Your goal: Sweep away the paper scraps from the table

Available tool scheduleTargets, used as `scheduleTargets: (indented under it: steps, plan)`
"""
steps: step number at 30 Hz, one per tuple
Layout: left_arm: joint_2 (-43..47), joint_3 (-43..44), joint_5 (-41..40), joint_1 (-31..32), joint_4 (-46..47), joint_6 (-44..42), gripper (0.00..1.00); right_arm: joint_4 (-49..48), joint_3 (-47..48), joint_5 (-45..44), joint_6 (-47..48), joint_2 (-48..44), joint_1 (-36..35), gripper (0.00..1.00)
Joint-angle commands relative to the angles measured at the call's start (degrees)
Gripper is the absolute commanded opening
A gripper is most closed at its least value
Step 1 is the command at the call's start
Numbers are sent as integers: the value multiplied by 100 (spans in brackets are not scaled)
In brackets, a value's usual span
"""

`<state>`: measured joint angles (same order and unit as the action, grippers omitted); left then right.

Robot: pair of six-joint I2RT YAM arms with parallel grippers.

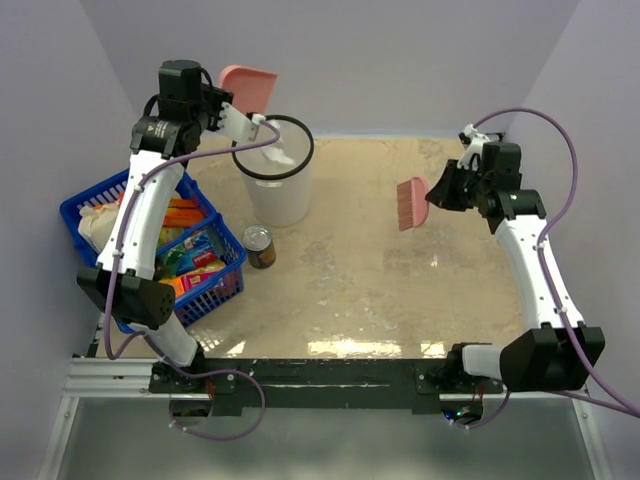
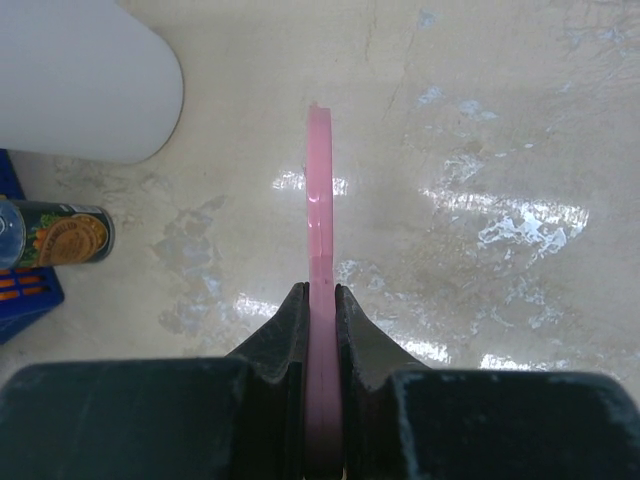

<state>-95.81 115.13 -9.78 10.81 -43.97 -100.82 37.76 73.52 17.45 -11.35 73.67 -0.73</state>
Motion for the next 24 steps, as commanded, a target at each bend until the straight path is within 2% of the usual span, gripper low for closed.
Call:
scheduleTargets:
  steps: [1, 5, 12, 14, 15, 17, 18, 22, 24]
  plan:
    - [194, -296, -647, 106, 1415, -554, 0, -181, -65, 180, -43, -265, 29, 0]
    - [133, -88, -850, -88, 1646, 7, 0, -181, -66, 92, 81, -362, 38, 0]
    - [527, 106, -183, 272, 1243, 2799, 0, -164, 31, 48, 212, -257, 38, 0]
    - [607, 202, 230, 544, 1014, 3276, 0, -137, 119, 4, 300, -195, 38, 0]
    - [625, 324, 370, 754, 708, 3853, 0, -137, 154, -92, 353, -178, 38, 0]
    - [599, 518, 1177, 957, 93, 4497, 0, -111, 259, -154, 406, -134, 47, 0]
    - [564, 554, 1398, 1245, -354, 4666, 0, -85, 295, -215, 441, -116, 38, 0]
    - [484, 344, 2494, 1836, -1051, 5247, 0, -14, 470, -330, 511, -81, 47, 0]
    - [423, 134, 2744, 2178, -1306, 5449, 0, 47, 523, -409, 634, -81, 64, 0]
